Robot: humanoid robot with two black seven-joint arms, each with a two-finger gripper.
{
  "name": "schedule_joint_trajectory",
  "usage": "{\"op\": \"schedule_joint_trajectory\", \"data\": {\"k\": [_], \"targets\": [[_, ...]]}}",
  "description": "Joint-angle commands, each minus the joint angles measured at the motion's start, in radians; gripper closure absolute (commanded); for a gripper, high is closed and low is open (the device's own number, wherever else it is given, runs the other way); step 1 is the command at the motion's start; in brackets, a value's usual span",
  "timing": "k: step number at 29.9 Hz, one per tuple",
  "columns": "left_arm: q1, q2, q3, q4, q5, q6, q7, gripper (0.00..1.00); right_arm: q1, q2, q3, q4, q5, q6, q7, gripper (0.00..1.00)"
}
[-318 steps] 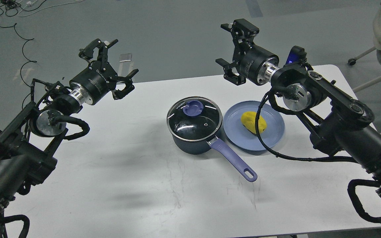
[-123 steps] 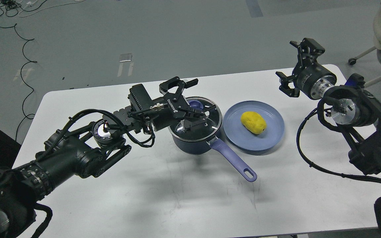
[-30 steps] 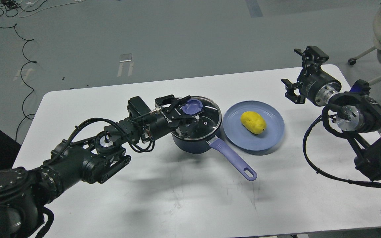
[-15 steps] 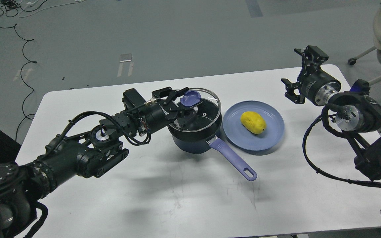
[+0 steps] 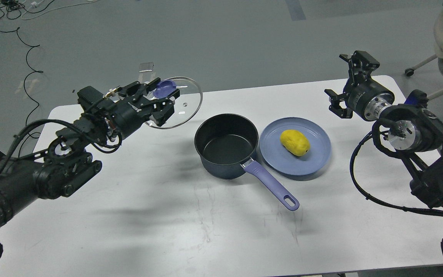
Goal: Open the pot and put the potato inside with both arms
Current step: 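Lift the glass lid off the pot with the left gripper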
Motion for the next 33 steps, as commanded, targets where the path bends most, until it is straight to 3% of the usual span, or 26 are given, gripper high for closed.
{"op": "schedule_joint_trajectory", "data": {"k": [1,24,30,32,33], "targets": [[0.080,0.014,0.000,0.072,0.002,0.004,0.000,0.53,0.002,0.002,-0.002,-0.001,-0.004,0.000,0.000,0.00],[0.206,0.012,0.002,0.089,0.013,0.004,0.000,0.51,0.015,-0.007,-0.023,-0.008,-0.006,0.000,0.002,0.00],[0.225,0.014,0.000,0.089,0.006,0.004,0.000,0.41,0.015,-0.007,-0.023,-0.003,-0.006,0.000,0.002,0.00],[0.232,0.012,0.000,0.090,0.001,0.004,0.000,0.23,0.017,-0.009,-0.023,0.000,-0.006,0.000,0.000,0.00],[0.232,0.012,0.000,0.090,0.001,0.004,0.000,0.23,0.017,-0.009,-0.023,0.000,-0.006,0.000,0.000,0.00]]}}
